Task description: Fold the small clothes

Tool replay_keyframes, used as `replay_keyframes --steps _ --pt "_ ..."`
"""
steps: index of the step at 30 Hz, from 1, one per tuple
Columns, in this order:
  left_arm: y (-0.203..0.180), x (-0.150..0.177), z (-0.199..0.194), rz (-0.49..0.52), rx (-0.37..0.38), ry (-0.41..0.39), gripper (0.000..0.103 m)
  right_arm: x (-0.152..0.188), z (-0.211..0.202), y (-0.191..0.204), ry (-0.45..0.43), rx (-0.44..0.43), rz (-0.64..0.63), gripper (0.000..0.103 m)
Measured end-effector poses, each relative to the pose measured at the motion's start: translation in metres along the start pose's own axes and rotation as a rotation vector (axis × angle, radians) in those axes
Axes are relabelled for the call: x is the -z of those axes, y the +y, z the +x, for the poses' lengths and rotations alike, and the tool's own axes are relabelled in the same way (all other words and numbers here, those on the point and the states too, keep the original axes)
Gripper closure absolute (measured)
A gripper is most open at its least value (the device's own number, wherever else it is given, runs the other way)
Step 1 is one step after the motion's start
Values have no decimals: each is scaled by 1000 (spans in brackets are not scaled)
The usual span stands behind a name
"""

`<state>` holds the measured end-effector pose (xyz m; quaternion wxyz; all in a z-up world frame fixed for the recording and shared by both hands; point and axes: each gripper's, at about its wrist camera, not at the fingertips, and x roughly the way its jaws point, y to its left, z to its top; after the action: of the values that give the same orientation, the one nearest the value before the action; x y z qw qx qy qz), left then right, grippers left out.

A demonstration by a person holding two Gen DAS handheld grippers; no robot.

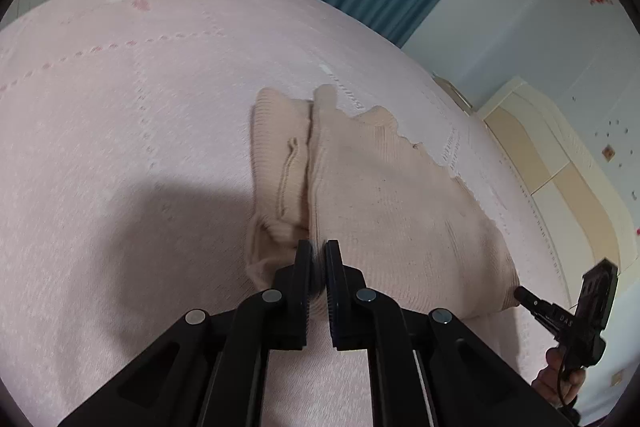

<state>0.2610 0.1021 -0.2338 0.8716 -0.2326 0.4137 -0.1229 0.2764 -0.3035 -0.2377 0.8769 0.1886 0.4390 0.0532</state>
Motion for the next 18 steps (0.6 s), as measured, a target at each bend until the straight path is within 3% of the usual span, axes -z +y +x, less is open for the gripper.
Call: replay_keyframes --steps 4,13,16,18 --pt "5 8 -9 -26 26 17 96 6 -8 -14 21 -22 57 98" --pt "-7 24 -13 56 -60 51 95 17 -8 -12 62 26 41 98" --pt "-5 23 -9 43 -100 68 93 18 -3 -12 81 50 33 96" --pt "0 20 -7 12 -99 80 85 15 -1 -16 96 27 56 90"
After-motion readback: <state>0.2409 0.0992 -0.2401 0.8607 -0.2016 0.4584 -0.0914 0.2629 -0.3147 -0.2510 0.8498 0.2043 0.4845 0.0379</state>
